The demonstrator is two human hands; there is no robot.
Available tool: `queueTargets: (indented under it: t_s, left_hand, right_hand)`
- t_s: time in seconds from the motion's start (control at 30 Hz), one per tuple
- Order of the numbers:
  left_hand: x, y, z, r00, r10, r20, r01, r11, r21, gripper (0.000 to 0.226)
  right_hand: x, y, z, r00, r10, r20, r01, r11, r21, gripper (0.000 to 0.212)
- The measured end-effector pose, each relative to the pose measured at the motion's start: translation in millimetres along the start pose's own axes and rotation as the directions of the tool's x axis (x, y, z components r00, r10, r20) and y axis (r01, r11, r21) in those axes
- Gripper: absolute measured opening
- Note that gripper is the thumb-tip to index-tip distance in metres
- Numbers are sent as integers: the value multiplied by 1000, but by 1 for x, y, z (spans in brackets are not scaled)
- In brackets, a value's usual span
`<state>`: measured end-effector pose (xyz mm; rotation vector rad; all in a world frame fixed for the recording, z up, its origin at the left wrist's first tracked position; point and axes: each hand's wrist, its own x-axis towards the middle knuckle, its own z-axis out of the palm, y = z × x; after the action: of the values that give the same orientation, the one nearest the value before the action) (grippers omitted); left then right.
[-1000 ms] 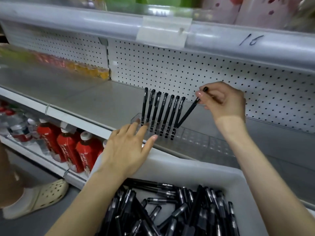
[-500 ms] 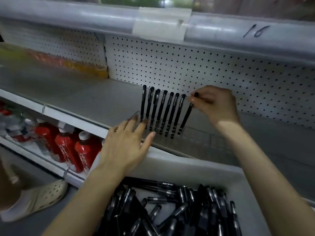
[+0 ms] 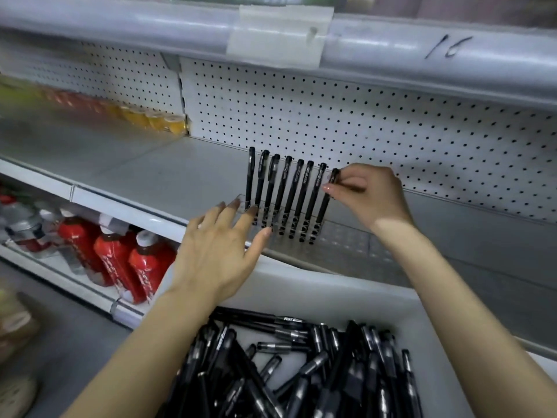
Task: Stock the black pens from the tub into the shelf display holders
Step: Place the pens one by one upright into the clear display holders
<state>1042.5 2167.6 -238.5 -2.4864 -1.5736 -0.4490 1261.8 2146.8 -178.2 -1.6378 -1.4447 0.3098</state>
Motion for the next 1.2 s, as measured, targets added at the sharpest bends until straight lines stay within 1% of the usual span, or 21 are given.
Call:
queueTargets:
  t_s: [0.1, 0.17, 0.23, 0.27, 0.3, 0.37, 0.43, 0.53, 0.63, 0.73, 0.83, 0.93, 1.07, 1.2]
  left_hand:
    - [-1, 1, 0, 1000, -9, -12, 9, 1000, 1, 78]
    - [-2, 1, -2, 1000, -5, -9, 5, 1000, -6, 78]
    - [-2, 1, -5, 1000, -3, -10, 3, 1000, -22, 76]
    - [-4, 1, -5, 1000, -5, -14, 5, 1000, -26, 74]
    - [-5, 1, -5, 1000, -8, -18, 8, 1000, -26, 71]
    - [-6, 0, -4, 1000, -18, -14, 18, 999, -27, 62]
    - [-6, -1, -3, 1000, -26, -13, 26, 999, -25, 59]
    - [-8, 0, -5, 999, -22, -31, 22, 1000, -2, 64]
    - [-11, -1, -6, 1000, -19, -21, 19, 1000, -12, 65]
    - [-13, -2, -7, 1000, -23, -20, 23, 999, -24, 68]
    - [-14, -4, -7, 999, -26, -24, 25, 999, -20, 69]
    - [-14, -4, -8, 999, -19, -29, 19, 1000, -17, 70]
    - [-13, -4, -7, 1000, -18, -6, 18, 999, -31, 66]
    - [-13, -2, -8, 1000, -20, 2, 21, 999, -42, 64]
  right_hand:
    - [-7, 0, -4, 1000, 15, -12, -15, 1000, -12, 21]
    - [-17, -4, -9, 997, 14, -75, -14, 1000, 5, 21]
    - [-34, -13, -13, 993, -20, -117, 27, 998, 58, 18]
    - [-44, -18, -15, 994, -47, -98, 54, 996, 76, 17]
    - [-56, -23, -15, 997, -67, -47, 71, 993, 98, 16]
    - [-82, -29, -11, 990, -83, 112, 61, 981, 186, 13]
    - [-106, -30, -1, 958, -97, 272, 36, 974, 223, 11]
    - [-130, -16, 17, 873, -70, 483, 2, 990, 140, 10]
    - [-136, 7, 24, 788, -14, 615, 14, 1000, 5, 9]
    - [-136, 23, 20, 761, 32, 648, 40, 995, -95, 9]
    - [-136, 29, 17, 739, 47, 672, 24, 995, -96, 8]
    - [-134, 30, 15, 712, 56, 700, 3, 997, -82, 11]
    - [-133, 31, 16, 694, 45, 718, 48, 993, -109, 15]
    - [-133, 35, 18, 691, 47, 722, 79, 987, -140, 13]
